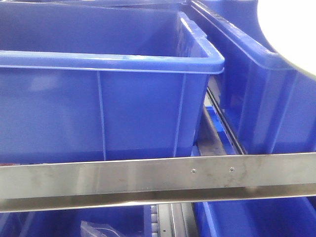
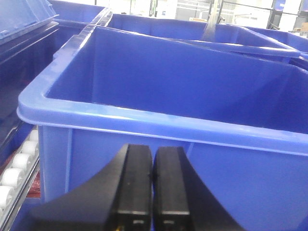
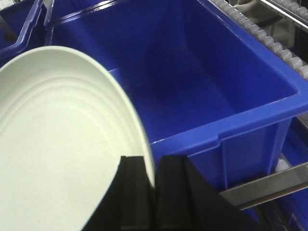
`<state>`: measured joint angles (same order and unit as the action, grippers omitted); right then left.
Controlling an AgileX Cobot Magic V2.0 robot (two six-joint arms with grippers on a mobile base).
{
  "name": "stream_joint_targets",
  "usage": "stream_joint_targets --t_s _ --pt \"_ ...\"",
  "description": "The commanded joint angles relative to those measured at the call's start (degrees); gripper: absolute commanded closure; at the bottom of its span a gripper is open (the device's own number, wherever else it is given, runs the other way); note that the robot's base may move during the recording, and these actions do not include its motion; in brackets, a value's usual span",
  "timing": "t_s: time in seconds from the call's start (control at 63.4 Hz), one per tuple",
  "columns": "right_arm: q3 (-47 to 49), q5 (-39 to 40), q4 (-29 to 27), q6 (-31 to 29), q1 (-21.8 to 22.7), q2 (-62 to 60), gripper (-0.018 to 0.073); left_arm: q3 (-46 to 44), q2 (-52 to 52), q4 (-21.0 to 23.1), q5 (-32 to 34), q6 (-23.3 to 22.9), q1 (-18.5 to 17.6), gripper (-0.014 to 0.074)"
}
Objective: Place green plate on second shelf with right arm
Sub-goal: 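Extend the right arm carrying the plate over a blue bin on the shelf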
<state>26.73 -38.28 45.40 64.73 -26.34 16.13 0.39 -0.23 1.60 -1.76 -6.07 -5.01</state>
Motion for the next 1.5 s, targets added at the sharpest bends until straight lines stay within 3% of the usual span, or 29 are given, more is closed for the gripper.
stream_joint_targets --t_s 0.0,0.584,0.71,0.836,1.025,1.12,1.341,1.483 --pt "1.9 4.3 3.2 0.4 0.4 0.5 0.0511 2.3 -0.9 0.5 5.0 -0.2 -0.3 0.0466" --pt "1.9 10.8 4.6 0.4 0.4 0.6 0.0511 2.3 -0.9 0.5 5.0 -0.2 -0.3 0.0466" --pt "2.2 11.6 15.0 2.5 0.4 1.9 0.0507 2.3 -0.9 0.5 5.0 -0.2 -0.3 0.0466" --pt "3.8 5.7 25.6 16.5 0.4 5.9 0.0506 2.3 -0.9 0.5 5.0 -0.2 -0.3 0.0466" --pt "7.0 1.9 47.0 37.0 0.4 16.3 0.0506 2.3 -0.9 0.5 5.0 -0.2 -0.3 0.0466" --pt "9.3 -2.8 52.0 43.6 0.4 22.5 0.0506 2.3 -0.9 0.5 5.0 -0.2 -0.3 0.0466" --pt "15.2 -11.3 59.4 44.8 0.9 39.1 0.0506 2.3 -0.9 0.5 5.0 -0.2 -0.3 0.0466" --pt "19.6 -12.0 60.1 44.8 5.0 46.3 0.0506 2.3 -0.9 0.5 5.0 -0.2 -0.3 0.0466"
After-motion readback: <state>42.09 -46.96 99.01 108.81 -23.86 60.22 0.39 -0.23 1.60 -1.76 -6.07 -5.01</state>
